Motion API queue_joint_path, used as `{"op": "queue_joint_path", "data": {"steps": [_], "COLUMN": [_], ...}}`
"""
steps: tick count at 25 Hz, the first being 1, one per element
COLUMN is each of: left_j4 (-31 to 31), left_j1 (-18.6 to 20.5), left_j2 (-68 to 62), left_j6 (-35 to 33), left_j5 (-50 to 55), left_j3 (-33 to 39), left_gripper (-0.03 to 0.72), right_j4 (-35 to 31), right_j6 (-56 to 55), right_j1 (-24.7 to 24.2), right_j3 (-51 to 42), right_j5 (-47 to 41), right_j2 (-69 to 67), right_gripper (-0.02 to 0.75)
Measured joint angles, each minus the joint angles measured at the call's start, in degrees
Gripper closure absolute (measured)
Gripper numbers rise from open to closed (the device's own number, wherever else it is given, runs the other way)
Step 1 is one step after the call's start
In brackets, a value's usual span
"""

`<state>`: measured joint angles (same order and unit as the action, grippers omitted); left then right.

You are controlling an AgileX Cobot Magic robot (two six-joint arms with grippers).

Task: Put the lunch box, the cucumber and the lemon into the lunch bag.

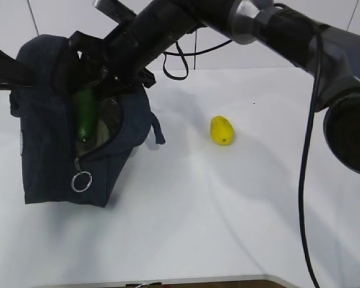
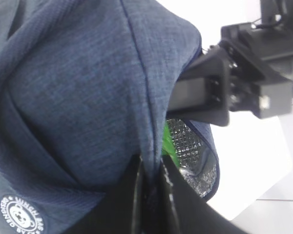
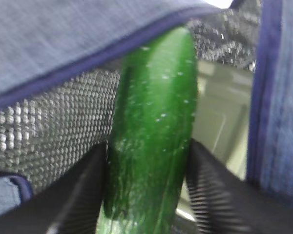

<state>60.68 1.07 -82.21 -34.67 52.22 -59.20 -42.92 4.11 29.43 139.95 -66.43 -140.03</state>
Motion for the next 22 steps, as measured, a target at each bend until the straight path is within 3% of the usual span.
{"op": "queue_joint_path", "data": {"steps": [7, 15, 22], "left_j4": [0.00, -0.59, -3.70], "left_j1": [0.00, 0.00, 0.00], "left_j2": [0.00, -0.61, -0.61], "left_j6": [-0.43, -0.72, -1.06], "left_j5": [0.00, -0.26, -2.79], "left_j3": [0.00, 0.00, 0.00], "left_gripper": [0.678, 0.678, 0.678], "right_j4": [0.00, 0.00, 4.54], "right_j6": [1.56, 2.15, 2.24], "right_j1": [0.00, 0.00, -0.10], "right_j3": [0.00, 1.04, 13.26], "right_j5": [1.13, -3.76, -4.98], "right_j2": [-0.02, -0.02, -0.02], "right_gripper": [0.270, 0.255, 0.255]}}
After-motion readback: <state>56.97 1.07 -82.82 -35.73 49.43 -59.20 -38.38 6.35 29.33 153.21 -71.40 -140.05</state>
